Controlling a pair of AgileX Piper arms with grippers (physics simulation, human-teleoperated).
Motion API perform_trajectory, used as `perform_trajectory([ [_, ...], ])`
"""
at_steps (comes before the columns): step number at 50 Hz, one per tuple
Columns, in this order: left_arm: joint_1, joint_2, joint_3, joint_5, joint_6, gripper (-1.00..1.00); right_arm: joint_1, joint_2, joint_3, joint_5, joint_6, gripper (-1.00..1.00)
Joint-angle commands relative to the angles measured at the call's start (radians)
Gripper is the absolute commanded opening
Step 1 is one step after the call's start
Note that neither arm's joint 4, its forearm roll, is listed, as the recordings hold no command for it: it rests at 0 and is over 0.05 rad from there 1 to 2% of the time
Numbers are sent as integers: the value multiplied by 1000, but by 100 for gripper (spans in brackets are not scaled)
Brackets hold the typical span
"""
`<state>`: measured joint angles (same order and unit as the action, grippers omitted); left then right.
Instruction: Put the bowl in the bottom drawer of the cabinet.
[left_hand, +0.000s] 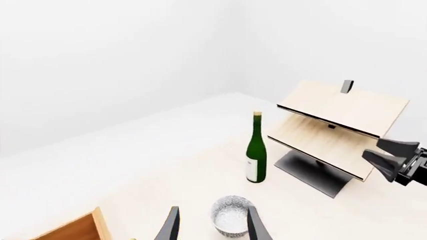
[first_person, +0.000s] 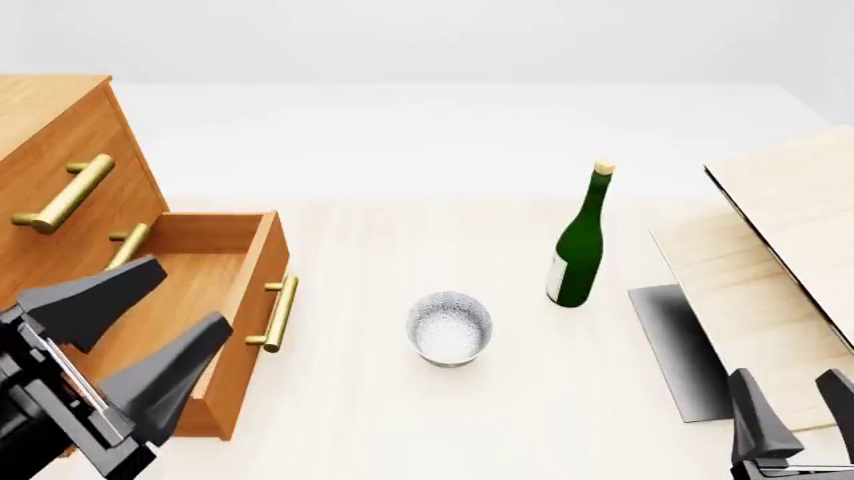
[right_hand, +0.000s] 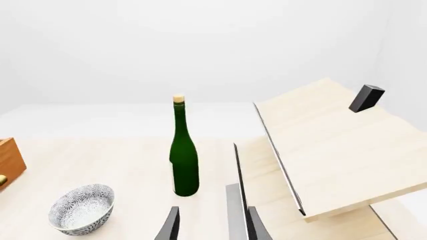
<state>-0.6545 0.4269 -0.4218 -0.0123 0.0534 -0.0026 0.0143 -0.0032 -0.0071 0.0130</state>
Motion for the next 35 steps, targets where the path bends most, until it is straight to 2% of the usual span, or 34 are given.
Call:
perform_trajectory([
  [1,-70,98,-138,62,15,100,0,0,0,0,0,100],
  [11,-71,236,-220,79,23,100,0,0,0,0,0,100],
  [17,-72,269,-240,63,2,100,0,0,0,0,0,100],
  [23,-84,316,-283,82,11,100,0,0,0,0,0,100],
  [25,-73,342,-303,86,-17,100,0,0,0,0,0,100],
  [35,-83,411,-369,113,-10,100,0,0,0,0,0,100],
])
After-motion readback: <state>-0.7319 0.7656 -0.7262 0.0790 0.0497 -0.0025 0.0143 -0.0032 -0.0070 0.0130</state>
